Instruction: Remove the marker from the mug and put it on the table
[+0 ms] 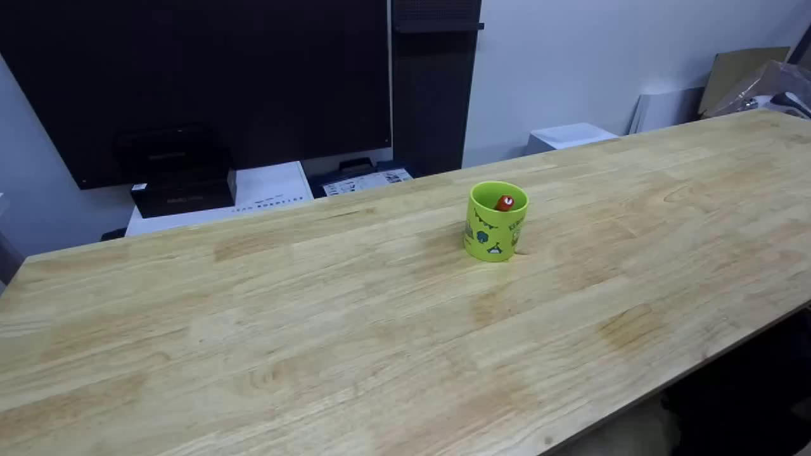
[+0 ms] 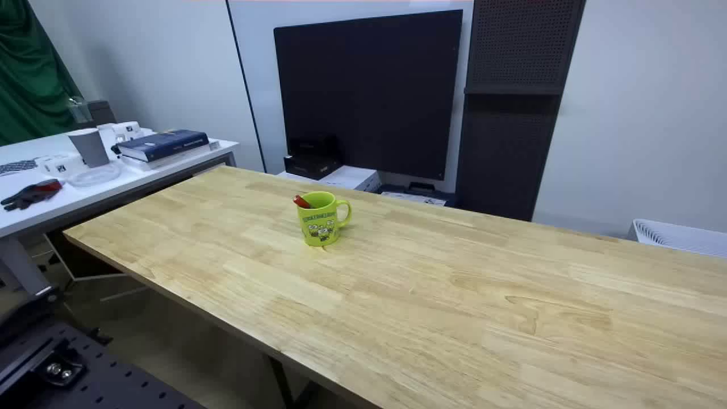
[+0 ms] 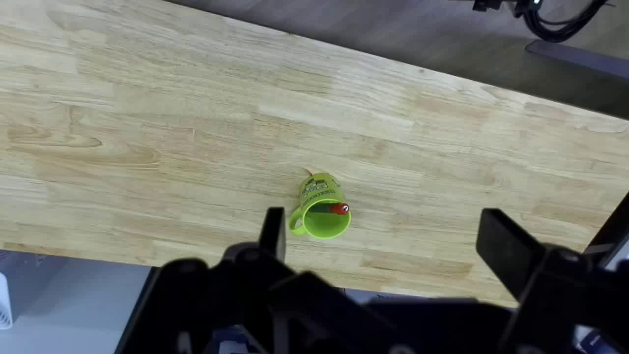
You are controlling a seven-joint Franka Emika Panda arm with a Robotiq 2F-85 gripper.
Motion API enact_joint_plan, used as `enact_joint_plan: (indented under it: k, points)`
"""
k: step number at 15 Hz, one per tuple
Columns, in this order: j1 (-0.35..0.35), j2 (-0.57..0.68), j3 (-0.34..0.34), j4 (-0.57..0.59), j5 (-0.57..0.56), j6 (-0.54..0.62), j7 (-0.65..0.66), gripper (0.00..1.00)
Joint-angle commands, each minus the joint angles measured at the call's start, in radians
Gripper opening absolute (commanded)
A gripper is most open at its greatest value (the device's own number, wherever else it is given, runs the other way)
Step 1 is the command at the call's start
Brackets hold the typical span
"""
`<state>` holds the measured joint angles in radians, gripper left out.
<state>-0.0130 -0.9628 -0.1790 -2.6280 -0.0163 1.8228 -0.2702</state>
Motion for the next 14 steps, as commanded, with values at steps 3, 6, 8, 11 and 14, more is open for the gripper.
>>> enact_joint_plan:
  k: [3,6,8,11,14]
  points:
    - [-0.001,0.001,0.001,0.003,0.001,-0.002,0.000,1.00]
    - [-0.001,0.001,0.001,0.003,0.001,-0.002,0.000,1.00]
    - [-0.001,0.001,0.001,0.003,0.001,-0.002,0.000,1.00]
    - [-0.001,0.001,0.001,0.003,0.001,-0.002,0.000,1.00]
    - [-0.027,0.032,0.013,-0.023,-0.049,0.112,0.013,1.00]
